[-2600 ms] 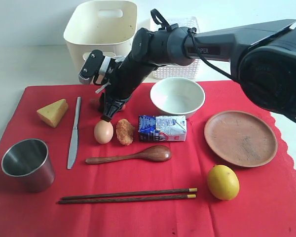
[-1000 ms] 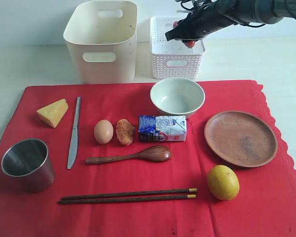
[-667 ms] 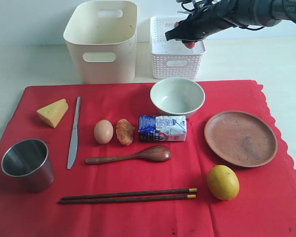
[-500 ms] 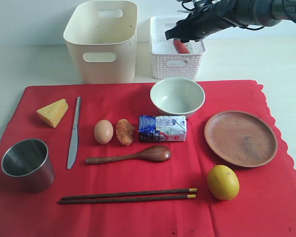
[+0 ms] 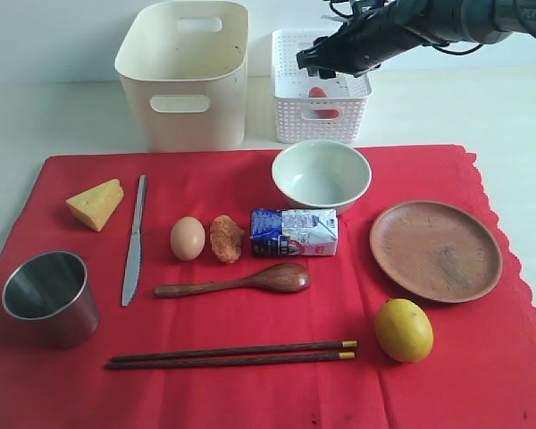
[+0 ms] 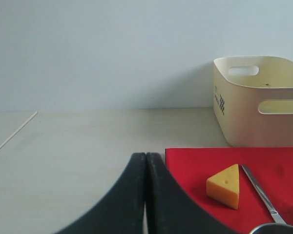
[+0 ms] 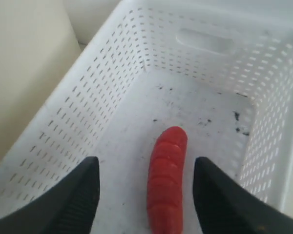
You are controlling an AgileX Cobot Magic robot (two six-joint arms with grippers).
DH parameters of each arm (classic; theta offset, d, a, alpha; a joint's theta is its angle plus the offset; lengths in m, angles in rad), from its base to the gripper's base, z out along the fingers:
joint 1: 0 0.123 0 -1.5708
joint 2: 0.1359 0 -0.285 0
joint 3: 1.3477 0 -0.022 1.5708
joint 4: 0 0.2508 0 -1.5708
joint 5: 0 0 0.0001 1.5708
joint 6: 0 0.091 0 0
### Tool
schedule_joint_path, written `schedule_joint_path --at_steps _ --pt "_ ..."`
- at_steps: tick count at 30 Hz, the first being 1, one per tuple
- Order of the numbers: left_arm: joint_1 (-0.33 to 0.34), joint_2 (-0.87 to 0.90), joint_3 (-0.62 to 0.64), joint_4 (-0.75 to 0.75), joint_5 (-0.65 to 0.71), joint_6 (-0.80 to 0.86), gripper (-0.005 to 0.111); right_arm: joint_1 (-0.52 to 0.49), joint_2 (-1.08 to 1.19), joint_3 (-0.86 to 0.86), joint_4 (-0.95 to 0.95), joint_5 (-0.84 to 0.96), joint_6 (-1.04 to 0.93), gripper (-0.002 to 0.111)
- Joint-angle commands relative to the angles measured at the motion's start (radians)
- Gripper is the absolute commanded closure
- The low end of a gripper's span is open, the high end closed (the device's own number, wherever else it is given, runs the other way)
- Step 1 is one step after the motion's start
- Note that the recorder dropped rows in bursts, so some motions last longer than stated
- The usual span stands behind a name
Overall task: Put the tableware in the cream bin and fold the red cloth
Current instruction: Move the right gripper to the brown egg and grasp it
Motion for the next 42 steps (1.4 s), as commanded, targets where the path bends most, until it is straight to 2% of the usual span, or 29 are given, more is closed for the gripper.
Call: schedule_joint_path --at_steps 1,8,12,15,20,29,32,36,38,42 --pt "0.002 -0.006 0.001 0.002 -0.003 0.000 0.107 -0.004 -0.070 -0.043 0.006 0.094 0.008 0.052" --pt "0.002 -0.006 0.001 0.002 -0.003 0.000 0.107 -0.004 -0.151 -0.048 0.006 0.179 -0.002 0.052" --pt "0.002 -0.006 0.001 0.002 -0.003 0.000 0.107 -0.004 -0.175 -0.048 0.006 0.274 -0.061 0.056" --pt "0.002 -0.006 0.001 0.002 -0.003 0.000 0.107 -0.004 -0.187 -0.048 0.005 0.316 -0.061 0.064" --pt "0.002 -0.006 0.001 0.002 -0.003 0.000 0.107 -0.004 -0.221 -0.041 -0.056 0.342 -0.054 0.084" --pt "0.002 -0.006 0.001 0.002 -0.003 0.000 0.107 -0.004 -0.288 0.070 -0.060 0.344 -0.097 0.108" --pt "0.002 -0.006 0.001 0.002 -0.003 0.000 0.107 -0.004 -0.306 0.137 -0.006 0.325 -0.166 0.108" --pt "0.002 -0.006 0.001 0.002 -0.003 0.000 0.107 0.008 -0.323 0.233 0.173 0.289 -0.348 0.108" --pt "0.002 -0.006 0.001 0.002 -0.003 0.000 0.107 0.030 -0.335 0.275 0.203 0.283 -0.459 0.108" --pt "0.002 -0.006 0.001 0.002 -0.003 0.000 0.107 0.103 -0.357 0.339 0.204 0.255 -0.506 0.108"
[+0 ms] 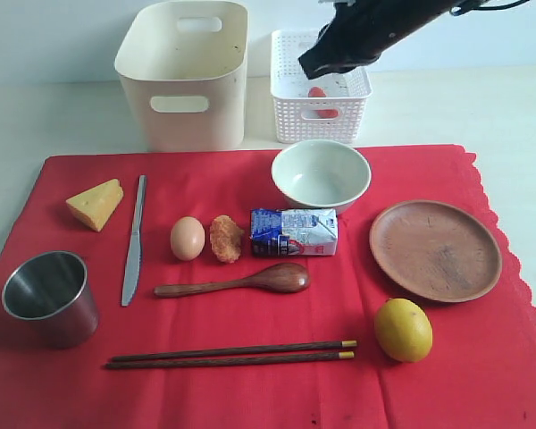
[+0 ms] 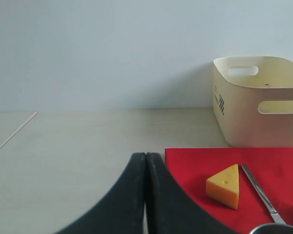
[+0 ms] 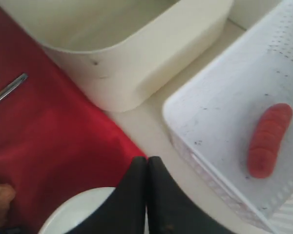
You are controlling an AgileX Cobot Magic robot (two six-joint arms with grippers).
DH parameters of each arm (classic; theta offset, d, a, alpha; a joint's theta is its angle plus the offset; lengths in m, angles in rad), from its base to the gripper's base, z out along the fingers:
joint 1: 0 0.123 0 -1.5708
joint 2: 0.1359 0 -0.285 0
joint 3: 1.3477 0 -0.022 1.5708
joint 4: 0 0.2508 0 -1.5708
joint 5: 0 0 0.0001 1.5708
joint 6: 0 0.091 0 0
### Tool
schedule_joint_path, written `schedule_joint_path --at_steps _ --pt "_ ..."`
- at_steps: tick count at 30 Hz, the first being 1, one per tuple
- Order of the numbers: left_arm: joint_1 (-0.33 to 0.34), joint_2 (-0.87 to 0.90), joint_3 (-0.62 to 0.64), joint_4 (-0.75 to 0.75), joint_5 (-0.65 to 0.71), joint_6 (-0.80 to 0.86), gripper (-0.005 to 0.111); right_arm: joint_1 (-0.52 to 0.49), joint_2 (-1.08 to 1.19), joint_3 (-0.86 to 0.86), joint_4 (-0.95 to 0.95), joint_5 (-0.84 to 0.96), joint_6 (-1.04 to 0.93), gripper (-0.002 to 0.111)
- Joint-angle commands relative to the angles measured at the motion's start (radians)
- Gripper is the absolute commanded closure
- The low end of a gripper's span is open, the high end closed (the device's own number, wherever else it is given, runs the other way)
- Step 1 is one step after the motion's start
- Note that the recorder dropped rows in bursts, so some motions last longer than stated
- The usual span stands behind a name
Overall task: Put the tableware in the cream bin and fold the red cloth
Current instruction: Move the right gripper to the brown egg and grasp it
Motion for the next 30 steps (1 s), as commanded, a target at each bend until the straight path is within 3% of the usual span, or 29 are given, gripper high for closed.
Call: schedule_joint_path --at_steps 1,11,18,26,30 --pt "0.002 -0.006 0.001 0.002 -0.003 0.000 0.107 0.085 -0.034 0.058 0.033 -0.038 -0.083 0.108" --pt "0.002 -0.006 0.001 0.002 -0.003 0.000 0.107 0.256 -0.034 0.067 0.047 -0.012 -0.091 0.108" --pt "0.002 -0.006 0.001 0.002 -0.003 0.000 0.107 0.388 -0.014 0.067 -0.069 0.012 -0.091 0.108" --pt "0.002 -0.006 0.001 0.002 -0.003 0.000 0.107 0.452 0.049 0.067 -0.170 0.019 0.019 0.108" --pt "0.002 -0.006 0.001 0.002 -0.003 0.000 0.107 0.457 0.071 0.067 -0.191 -0.015 0.073 0.096"
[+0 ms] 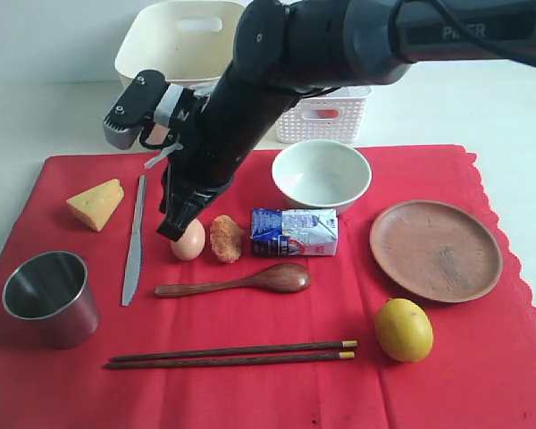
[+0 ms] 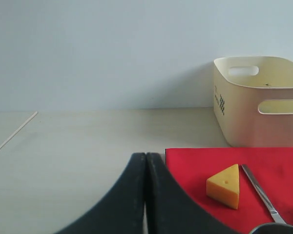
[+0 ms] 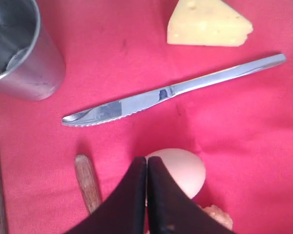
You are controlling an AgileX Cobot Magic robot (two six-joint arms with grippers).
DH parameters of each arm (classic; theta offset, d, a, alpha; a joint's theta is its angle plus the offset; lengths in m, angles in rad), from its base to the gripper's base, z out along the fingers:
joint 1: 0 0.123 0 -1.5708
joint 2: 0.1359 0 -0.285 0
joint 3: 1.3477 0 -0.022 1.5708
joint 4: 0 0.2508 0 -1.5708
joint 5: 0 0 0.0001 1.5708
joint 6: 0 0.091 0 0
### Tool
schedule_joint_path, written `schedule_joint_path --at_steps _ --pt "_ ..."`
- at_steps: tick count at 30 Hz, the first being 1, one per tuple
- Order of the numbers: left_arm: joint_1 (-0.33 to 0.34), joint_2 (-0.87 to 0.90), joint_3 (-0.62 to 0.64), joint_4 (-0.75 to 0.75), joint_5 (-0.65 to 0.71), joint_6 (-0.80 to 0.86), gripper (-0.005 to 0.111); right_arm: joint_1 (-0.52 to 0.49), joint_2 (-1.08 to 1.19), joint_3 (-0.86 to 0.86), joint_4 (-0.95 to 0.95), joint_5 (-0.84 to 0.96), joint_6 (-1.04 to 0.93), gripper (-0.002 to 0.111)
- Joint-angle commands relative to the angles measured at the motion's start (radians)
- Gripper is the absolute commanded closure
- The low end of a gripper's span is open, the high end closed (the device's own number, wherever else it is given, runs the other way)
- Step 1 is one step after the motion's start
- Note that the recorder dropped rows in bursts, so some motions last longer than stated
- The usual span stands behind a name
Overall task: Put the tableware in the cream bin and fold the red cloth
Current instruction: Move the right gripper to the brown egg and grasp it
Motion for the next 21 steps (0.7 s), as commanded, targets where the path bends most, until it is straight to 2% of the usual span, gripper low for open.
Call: schedule_joint_path --at_steps 1,6,12,21 --pt "0.002 -0.006 0.001 0.002 -0.003 0.000 0.107 0.008 0.020 0.004 -0.024 -0.050 0.080 0.092" --pt "0.002 -0.006 0.001 0.002 -0.003 0.000 0.107 0.008 0.028 0.004 -0.024 -0.063 0.138 0.063" --pt "0.002 -0.006 0.001 0.002 -0.003 0.000 0.107 0.008 0.032 0.004 -0.024 -0.043 0.136 0.038" --pt "0.002 -0.006 0.001 0.002 -0.003 0.000 0.107 0.008 0.116 0.004 -0.024 -0.090 0.095 0.035"
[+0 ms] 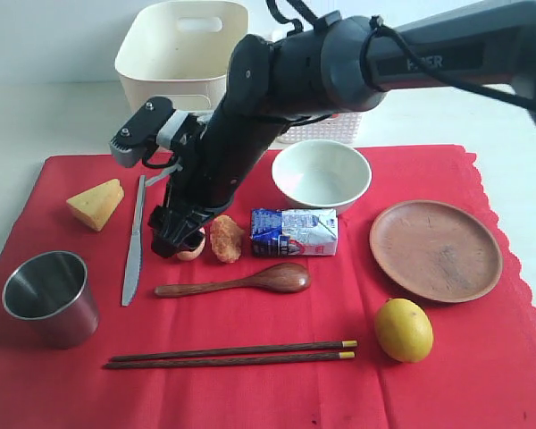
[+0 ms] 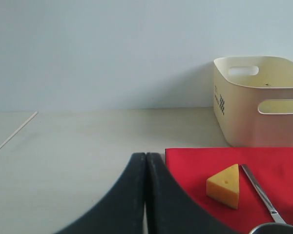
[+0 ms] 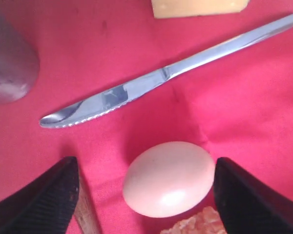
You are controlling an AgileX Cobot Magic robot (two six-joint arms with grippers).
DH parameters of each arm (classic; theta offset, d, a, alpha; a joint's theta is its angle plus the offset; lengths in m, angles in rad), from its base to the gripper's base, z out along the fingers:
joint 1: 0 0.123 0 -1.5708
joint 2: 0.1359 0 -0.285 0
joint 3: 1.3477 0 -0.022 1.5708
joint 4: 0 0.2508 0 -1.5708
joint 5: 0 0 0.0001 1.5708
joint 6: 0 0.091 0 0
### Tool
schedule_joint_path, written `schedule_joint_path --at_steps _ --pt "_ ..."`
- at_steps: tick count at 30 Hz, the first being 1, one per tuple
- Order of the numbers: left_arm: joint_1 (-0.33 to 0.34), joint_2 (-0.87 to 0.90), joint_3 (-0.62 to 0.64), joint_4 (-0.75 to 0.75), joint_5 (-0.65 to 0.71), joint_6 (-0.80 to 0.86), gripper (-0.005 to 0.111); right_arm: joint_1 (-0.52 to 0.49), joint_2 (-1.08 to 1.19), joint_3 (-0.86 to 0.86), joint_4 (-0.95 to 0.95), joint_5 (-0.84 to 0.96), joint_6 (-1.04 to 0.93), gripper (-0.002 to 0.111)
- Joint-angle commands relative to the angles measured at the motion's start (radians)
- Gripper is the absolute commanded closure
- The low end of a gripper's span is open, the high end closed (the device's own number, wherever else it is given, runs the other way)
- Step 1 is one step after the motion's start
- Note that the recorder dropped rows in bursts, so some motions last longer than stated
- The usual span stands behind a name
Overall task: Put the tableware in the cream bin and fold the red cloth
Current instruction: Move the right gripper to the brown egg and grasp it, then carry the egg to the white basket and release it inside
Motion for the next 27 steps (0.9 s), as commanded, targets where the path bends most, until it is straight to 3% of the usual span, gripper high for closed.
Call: schedule_joint_path --at_steps 1,14,27 --pt "0.002 -0.006 0.001 0.002 -0.003 0.000 0.107 0.001 0.053 0.002 -0.005 -0.062 -0.013 0.035" --pt "0.002 -0.006 0.001 0.002 -0.003 0.000 0.107 0.001 0.099 0.002 -0.006 -0.102 -0.013 0.039" --pt "0.002 -0.006 0.001 0.002 -0.003 0.000 0.107 0.001 0.095 0.002 -0.004 -0.108 -0.023 0.086"
